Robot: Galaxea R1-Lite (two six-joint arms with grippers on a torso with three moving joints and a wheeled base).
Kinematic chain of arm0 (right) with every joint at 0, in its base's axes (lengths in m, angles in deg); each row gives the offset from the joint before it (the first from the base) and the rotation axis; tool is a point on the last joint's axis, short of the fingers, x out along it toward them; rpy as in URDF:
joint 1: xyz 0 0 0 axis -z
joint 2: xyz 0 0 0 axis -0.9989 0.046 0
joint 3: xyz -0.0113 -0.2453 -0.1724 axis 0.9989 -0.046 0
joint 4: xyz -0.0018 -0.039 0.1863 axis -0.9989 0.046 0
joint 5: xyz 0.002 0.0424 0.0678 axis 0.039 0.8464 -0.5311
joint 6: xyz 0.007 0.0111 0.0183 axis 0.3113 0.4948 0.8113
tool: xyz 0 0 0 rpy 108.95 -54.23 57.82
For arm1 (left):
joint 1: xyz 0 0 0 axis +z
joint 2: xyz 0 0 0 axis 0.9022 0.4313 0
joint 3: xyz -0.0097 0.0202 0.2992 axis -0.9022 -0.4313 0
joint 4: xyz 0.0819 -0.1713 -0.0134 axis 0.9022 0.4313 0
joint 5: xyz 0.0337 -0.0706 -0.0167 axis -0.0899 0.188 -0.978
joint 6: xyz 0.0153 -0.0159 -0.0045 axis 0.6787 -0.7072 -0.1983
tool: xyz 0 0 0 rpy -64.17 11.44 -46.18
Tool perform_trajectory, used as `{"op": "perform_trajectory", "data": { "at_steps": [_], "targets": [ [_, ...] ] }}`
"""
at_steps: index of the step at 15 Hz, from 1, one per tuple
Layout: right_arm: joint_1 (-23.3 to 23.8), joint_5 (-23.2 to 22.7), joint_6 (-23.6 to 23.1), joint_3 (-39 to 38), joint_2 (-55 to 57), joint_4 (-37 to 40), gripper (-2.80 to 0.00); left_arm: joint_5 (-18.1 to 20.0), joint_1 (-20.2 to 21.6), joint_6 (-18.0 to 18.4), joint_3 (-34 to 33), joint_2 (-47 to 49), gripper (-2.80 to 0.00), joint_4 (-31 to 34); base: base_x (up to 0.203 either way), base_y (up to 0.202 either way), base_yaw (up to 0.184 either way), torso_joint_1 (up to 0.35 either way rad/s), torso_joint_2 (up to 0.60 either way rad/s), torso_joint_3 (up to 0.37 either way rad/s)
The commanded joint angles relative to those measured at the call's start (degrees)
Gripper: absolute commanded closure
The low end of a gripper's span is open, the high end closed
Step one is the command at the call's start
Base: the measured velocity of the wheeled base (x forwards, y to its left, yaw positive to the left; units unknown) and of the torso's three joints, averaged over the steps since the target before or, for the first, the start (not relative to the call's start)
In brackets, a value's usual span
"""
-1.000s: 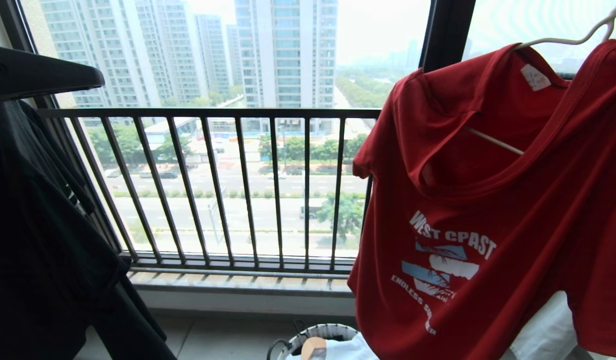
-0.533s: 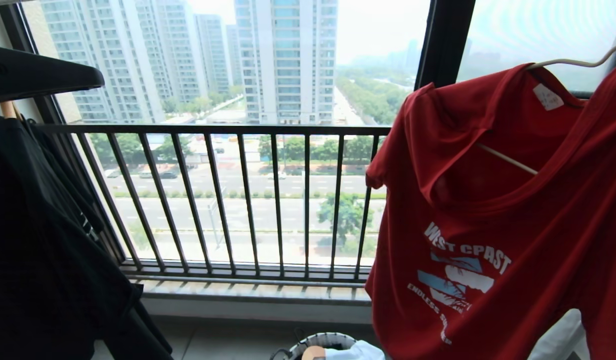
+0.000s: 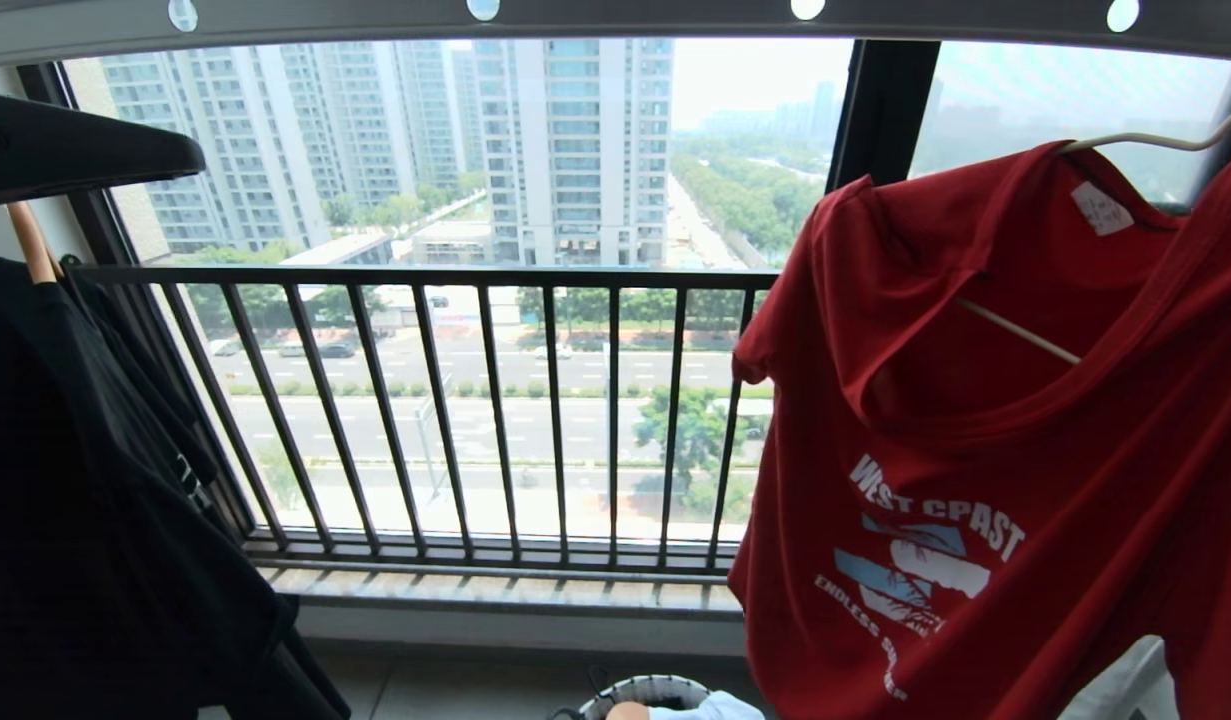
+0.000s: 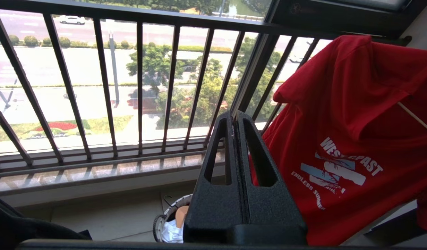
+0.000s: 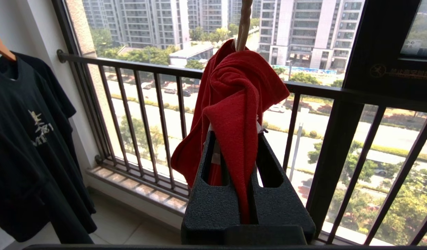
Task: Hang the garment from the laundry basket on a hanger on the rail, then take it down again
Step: Hang the clothes rack on the clothesline
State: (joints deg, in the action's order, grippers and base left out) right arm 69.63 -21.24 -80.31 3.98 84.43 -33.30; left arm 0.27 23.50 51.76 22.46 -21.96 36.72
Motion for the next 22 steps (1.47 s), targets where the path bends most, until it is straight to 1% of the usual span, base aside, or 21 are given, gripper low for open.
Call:
{"op": "perform_trajectory", "data": {
  "at_steps": [1,4,6,11,13,16,19,22],
  "targets": [
    [0.0,-0.1,1.0,-0.2,0.0,-0.1,0.0,-0.1,0.0,-0.1,0.0,0.1,0.0,0.1,0.0,0.0,0.0,0.0,0.0,0.0],
    [-0.1,-0.4,1.2,0.1,0.2,0.4,0.0,-0.1,0.0,-0.1,0.0,0.1,0.0,0.1,0.0,0.0,0.0,0.0,0.0,0.0],
    [-0.8,-0.7,1.2,0.3,2.5,0.6,0.0,-0.1,0.0,-0.1,0.0,0.4,0.0,0.1,0.0,0.0,0.0,0.0,0.0,0.0],
    [-8.9,-0.7,1.6,0.3,6.2,0.4,0.0,-0.1,0.0,-0.6,-0.1,1.3,0.0,0.0,0.0,0.0,0.0,0.0,0.0,0.0],
    [-10.7,-0.6,1.9,0.3,9.8,-2.7,0.0,-0.2,0.0,-0.9,-0.1,1.7,0.0,-0.4,0.0,0.0,0.0,0.0,0.0,0.0],
    [-10.9,-0.5,1.9,0.5,15.9,-11.2,0.0,-0.2,0.0,-0.9,-0.8,1.8,0.0,-2.0,0.0,0.0,0.0,0.0,0.0,0.0],
    [-10.9,-0.2,1.9,2.0,22.0,-17.6,0.0,-0.2,0.0,-0.8,-0.8,1.8,0.0,-2.0,0.0,0.0,0.0,0.0,0.0,0.0],
    [-10.9,-0.1,1.7,5.9,26.3,-19.5,0.0,-0.2,0.0,-0.8,-0.6,1.8,0.0,-2.1,0.0,0.0,0.0,0.0,0.0,0.0]
  ]
}}
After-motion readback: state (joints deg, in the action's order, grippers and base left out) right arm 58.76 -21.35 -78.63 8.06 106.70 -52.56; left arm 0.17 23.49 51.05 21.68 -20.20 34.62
